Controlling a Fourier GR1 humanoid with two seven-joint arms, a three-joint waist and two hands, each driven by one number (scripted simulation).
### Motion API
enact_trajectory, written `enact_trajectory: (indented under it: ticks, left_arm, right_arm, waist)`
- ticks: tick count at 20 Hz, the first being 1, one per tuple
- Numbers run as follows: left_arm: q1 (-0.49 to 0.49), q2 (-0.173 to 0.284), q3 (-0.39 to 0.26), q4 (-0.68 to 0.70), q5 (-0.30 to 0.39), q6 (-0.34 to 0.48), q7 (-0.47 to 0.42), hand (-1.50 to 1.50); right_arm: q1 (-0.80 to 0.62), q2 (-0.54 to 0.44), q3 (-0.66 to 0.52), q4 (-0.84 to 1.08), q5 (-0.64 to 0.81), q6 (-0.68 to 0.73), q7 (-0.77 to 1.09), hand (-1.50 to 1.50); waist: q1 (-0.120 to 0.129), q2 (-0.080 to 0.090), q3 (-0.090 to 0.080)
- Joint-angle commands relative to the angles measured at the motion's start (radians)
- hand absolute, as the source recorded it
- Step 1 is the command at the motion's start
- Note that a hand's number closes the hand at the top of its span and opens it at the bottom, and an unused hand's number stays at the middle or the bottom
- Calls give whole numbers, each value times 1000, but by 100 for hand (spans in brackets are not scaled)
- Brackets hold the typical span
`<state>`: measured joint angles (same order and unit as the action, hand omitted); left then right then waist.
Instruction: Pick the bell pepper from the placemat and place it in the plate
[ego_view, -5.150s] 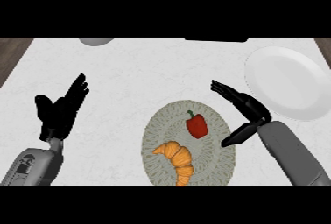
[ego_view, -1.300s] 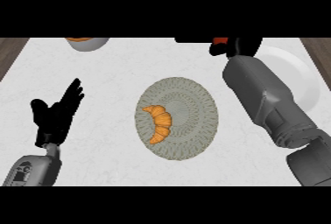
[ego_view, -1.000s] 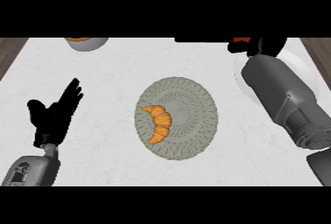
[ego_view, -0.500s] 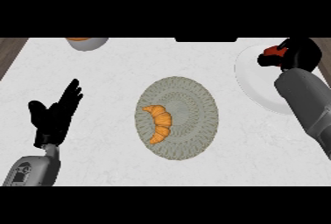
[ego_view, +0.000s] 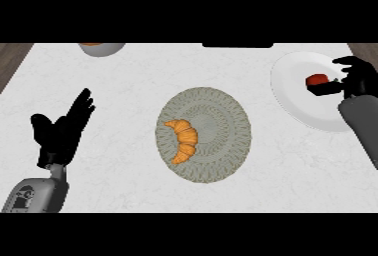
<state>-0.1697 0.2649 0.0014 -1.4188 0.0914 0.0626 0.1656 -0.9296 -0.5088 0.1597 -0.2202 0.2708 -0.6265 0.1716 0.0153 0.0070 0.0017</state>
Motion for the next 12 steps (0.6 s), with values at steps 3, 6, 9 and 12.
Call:
enact_trajectory:
  ticks: [3, 6, 9, 12]
  left_arm:
    - [-15, 24, 28, 13, 7, -24, 18, 0]
    - [17, 0, 36, 14, 15, -11, -19, 0]
    - [42, -20, 1, 15, -6, -13, -24, 0]
    - [-10, 6, 41, -14, 10, -4, 39, 0]
  right_arm:
    - [50, -21, -56, -90, -27, -68, -205, -150]
    - [100, -12, -121, -202, -96, -108, -367, -150]
    - [56, 14, -160, -318, -155, -52, -402, -150]
    - [89, 21, -208, -388, -211, -35, -350, -150]
  waist:
    - [-2, -2, 0]
    - [-15, -6, 0]
    - [-24, -12, -1]
    - [-26, -13, -2]
